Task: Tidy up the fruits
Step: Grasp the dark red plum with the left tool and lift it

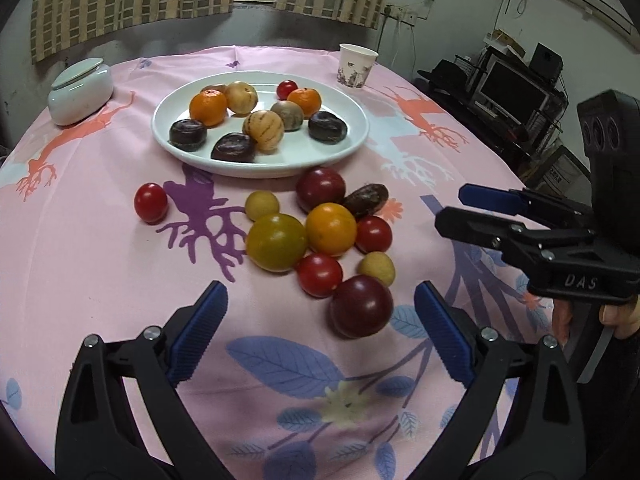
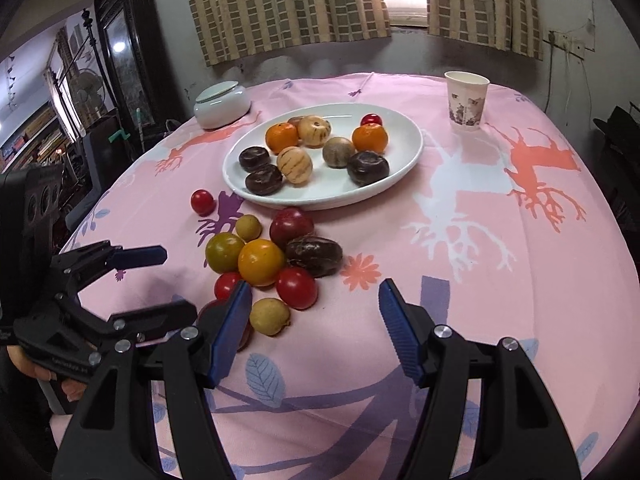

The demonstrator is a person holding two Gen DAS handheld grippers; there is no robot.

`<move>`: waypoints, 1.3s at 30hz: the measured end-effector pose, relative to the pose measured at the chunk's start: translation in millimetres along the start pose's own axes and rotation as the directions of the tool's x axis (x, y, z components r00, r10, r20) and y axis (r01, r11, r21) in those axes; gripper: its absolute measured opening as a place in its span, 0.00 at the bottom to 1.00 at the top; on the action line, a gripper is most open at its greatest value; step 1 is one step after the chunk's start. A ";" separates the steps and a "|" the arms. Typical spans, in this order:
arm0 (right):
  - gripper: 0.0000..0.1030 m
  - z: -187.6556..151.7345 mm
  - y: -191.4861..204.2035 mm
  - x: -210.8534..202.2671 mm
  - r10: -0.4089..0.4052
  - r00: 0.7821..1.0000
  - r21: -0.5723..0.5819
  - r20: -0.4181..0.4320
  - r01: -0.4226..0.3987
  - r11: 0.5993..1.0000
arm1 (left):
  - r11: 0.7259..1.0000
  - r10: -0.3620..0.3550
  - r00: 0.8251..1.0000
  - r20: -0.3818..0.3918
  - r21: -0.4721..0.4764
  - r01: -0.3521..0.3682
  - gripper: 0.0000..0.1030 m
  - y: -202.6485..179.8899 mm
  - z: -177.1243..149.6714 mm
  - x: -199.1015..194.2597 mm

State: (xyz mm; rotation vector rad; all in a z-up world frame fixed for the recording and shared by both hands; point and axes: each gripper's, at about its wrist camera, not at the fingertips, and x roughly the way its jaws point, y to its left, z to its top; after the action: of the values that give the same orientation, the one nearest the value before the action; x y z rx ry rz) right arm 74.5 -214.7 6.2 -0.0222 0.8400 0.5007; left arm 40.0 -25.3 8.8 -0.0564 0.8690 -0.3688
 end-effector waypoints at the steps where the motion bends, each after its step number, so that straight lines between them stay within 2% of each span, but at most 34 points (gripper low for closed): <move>1: 0.64 0.2 -0.8 -0.4 -0.003 1.000 0.005 0.002 0.003 1.000 | 1.000 0.001 1.000 -0.003 0.011 -0.001 0.94 -3.3 -1.6 1.6; 4: 0.64 0.6 -1.4 -3.0 -0.007 1.000 0.012 0.022 0.007 1.000 | 0.999 0.020 1.000 -0.016 0.034 -0.020 0.93 -12.2 -7.1 7.6; 8: 0.64 0.5 -1.5 -4.5 -0.009 1.000 0.017 0.029 0.009 1.000 | 1.000 0.024 0.999 -0.037 0.007 -0.024 0.90 -16.0 -11.6 13.7; 10: 0.64 0.4 0.4 -5.2 -0.006 1.000 0.013 0.031 0.006 1.000 | 0.999 0.038 0.998 -0.058 0.012 -0.037 0.73 -18.4 -14.7 19.6; 11: 0.64 0.3 2.0 -6.1 -0.002 0.999 0.007 0.032 0.002 1.000 | 0.999 0.038 0.996 -0.076 0.021 -0.037 0.59 -19.9 -15.6 23.5; 12: 0.64 0.3 3.3 -7.1 0.001 0.999 0.003 0.036 -0.001 1.000 | 0.999 0.031 0.995 -0.095 0.028 -0.029 0.56 -21.8 -16.4 28.0; 16: 0.64 -0.4 6.8 -8.9 0.011 0.999 -0.005 0.039 -0.011 1.000 | 0.997 0.056 0.994 -0.095 0.056 -0.051 0.54 -29.3 -16.5 31.5; 22: 0.64 -1.6 11.4 -8.9 0.022 0.999 -0.017 0.030 -0.021 1.000 | 0.995 0.091 0.991 -0.093 0.040 -0.088 0.54 -32.0 -13.3 35.0; 23: 0.64 -1.9 12.4 -8.9 0.023 0.999 -0.021 0.030 -0.022 1.000 | 0.995 0.099 0.991 -0.086 0.041 -0.095 0.45 -32.6 -12.8 35.4; 26: 0.64 -2.4 12.7 -7.8 0.021 0.999 -0.023 0.028 -0.020 1.000 | 0.992 0.110 0.991 -0.079 0.069 -0.104 0.38 -38.9 -13.7 34.7; 29: 0.64 -3.0 10.7 -5.6 0.012 1.000 -0.012 0.023 -0.012 1.000 | 0.986 0.133 0.988 -0.074 0.111 -0.124 0.38 -44.0 -15.8 32.8; 39: 0.64 -5.2 7.0 2.8 0.004 1.000 -0.005 0.013 -0.004 1.000 | 0.990 0.114 0.993 -0.034 0.090 -0.110 0.38 -29.2 -19.2 6.0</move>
State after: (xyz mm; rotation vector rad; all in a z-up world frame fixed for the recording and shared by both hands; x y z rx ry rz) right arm 69.4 -208.5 1.9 -0.0219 0.8259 0.5066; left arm 20.4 -52.7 -2.4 0.0813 0.8895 -0.3036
